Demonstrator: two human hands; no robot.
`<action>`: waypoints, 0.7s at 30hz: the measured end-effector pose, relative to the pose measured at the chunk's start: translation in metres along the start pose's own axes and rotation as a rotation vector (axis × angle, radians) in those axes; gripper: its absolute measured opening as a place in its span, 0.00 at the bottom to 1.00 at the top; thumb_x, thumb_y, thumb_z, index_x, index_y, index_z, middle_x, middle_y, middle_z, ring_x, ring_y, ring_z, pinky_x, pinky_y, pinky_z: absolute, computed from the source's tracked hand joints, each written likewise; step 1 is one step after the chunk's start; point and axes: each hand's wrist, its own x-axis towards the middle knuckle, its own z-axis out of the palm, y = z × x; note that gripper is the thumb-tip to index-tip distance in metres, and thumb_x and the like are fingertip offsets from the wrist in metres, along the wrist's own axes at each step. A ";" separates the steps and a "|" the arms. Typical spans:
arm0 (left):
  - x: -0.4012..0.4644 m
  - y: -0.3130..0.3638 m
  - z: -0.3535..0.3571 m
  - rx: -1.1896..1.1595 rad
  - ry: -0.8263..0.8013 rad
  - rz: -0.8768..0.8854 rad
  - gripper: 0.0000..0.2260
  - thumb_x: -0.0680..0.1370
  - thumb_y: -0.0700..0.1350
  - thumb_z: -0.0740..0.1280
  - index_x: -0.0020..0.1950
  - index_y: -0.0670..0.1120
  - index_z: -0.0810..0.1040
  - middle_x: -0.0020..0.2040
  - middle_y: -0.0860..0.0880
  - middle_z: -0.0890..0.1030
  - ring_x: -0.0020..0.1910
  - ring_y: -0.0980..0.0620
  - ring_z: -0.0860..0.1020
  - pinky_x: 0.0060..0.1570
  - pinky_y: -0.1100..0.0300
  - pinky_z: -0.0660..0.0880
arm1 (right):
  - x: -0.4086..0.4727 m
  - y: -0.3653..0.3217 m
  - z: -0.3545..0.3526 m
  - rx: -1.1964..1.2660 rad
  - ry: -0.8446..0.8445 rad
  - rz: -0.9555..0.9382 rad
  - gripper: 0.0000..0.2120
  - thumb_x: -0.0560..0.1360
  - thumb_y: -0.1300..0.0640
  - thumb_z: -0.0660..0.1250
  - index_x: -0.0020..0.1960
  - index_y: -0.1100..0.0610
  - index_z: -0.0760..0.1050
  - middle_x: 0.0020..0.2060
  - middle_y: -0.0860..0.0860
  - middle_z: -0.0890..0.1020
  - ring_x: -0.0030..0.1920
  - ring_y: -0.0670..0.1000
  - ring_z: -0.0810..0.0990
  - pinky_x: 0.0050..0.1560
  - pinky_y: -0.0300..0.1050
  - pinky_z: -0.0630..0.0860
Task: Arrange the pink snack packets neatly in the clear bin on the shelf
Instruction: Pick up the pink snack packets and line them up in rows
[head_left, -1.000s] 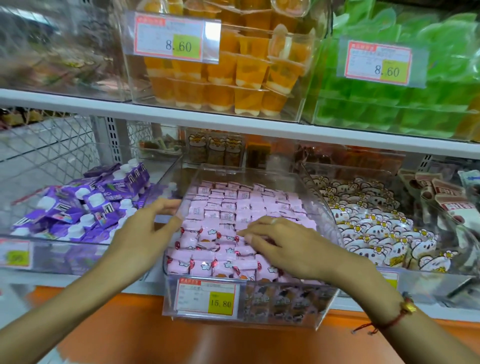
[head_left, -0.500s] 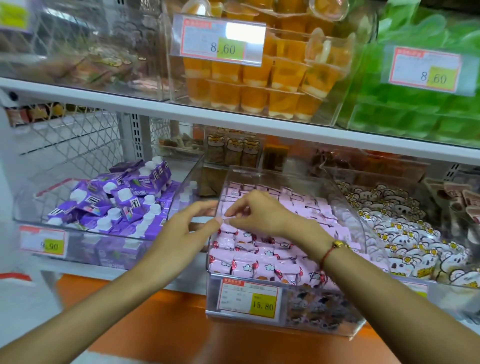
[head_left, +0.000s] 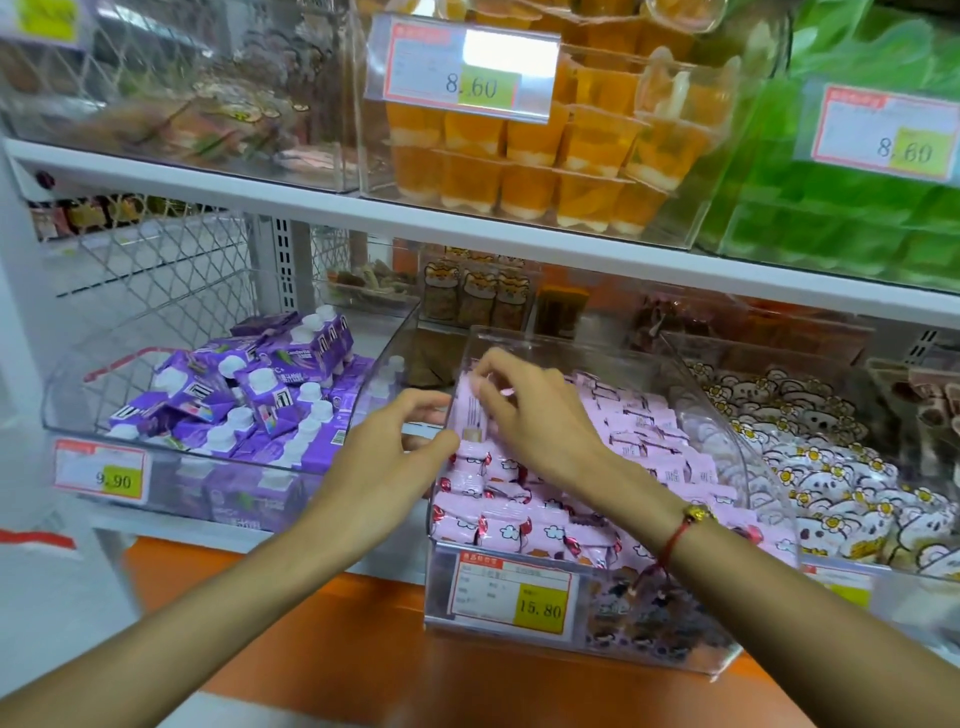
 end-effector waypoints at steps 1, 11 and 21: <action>0.000 -0.001 0.000 -0.002 0.003 0.003 0.13 0.75 0.42 0.66 0.58 0.52 0.76 0.54 0.55 0.79 0.47 0.53 0.80 0.50 0.47 0.79 | 0.001 -0.003 -0.003 0.043 0.071 -0.001 0.07 0.80 0.52 0.58 0.47 0.51 0.72 0.32 0.50 0.79 0.35 0.52 0.78 0.38 0.51 0.76; -0.009 0.009 -0.003 0.282 0.041 0.479 0.34 0.69 0.50 0.75 0.70 0.61 0.61 0.65 0.60 0.66 0.62 0.63 0.68 0.56 0.66 0.68 | -0.021 -0.015 -0.046 0.930 0.437 0.574 0.08 0.81 0.59 0.57 0.46 0.59 0.73 0.37 0.51 0.79 0.33 0.44 0.79 0.32 0.34 0.77; -0.011 0.028 0.002 -0.066 0.034 0.357 0.12 0.65 0.54 0.73 0.48 0.56 0.83 0.43 0.56 0.85 0.42 0.59 0.82 0.42 0.69 0.77 | -0.044 -0.010 -0.057 1.028 0.140 0.702 0.13 0.79 0.46 0.60 0.52 0.55 0.76 0.38 0.47 0.83 0.36 0.46 0.83 0.35 0.39 0.79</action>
